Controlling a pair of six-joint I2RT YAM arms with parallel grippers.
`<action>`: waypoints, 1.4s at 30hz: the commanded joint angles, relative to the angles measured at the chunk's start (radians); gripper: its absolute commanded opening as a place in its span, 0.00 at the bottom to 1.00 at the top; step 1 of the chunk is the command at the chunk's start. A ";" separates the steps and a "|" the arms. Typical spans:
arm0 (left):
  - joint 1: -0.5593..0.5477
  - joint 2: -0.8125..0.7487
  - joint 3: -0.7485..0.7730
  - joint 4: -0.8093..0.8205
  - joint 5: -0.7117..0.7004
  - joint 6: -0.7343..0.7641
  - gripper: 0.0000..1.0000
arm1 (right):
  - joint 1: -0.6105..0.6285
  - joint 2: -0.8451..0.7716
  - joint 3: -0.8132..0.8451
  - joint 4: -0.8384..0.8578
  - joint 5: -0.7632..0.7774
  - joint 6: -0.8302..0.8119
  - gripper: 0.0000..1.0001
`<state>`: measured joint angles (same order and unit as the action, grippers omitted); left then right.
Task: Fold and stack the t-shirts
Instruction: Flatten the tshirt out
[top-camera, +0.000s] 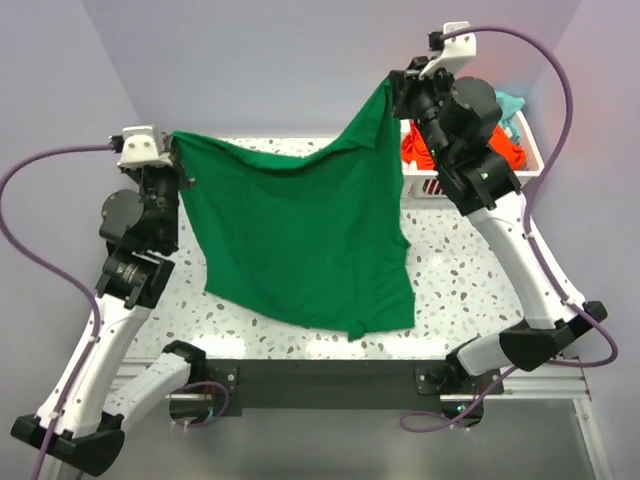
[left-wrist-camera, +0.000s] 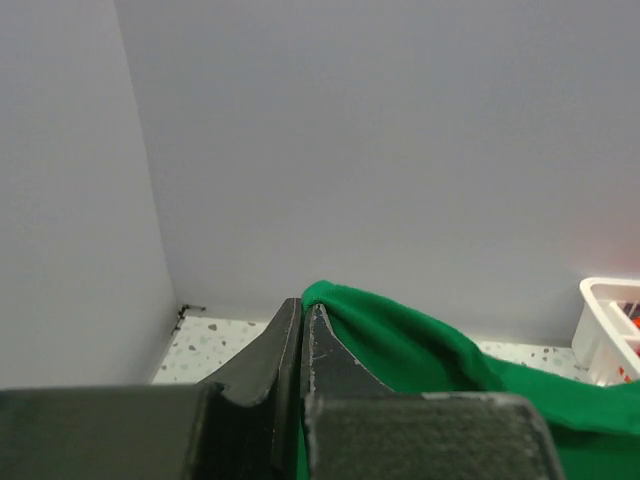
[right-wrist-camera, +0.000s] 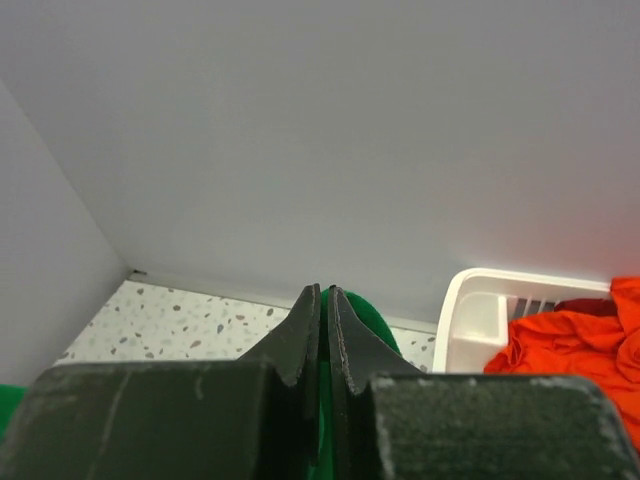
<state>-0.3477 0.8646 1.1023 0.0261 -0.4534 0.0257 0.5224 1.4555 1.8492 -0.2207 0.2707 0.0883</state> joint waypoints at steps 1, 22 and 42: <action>0.006 -0.111 0.025 0.057 -0.021 0.026 0.00 | -0.002 -0.142 0.001 0.115 -0.008 0.002 0.00; 0.006 -0.267 0.093 -0.064 -0.099 0.014 0.00 | -0.004 -0.282 0.148 0.067 -0.096 -0.009 0.00; 0.381 0.517 -0.012 0.296 0.140 -0.125 0.14 | -0.013 0.857 0.813 0.084 -0.016 -0.015 0.12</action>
<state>0.0013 1.3079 1.0508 0.1822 -0.4370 -0.0429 0.5194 2.2192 2.4878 -0.1219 0.2245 0.0711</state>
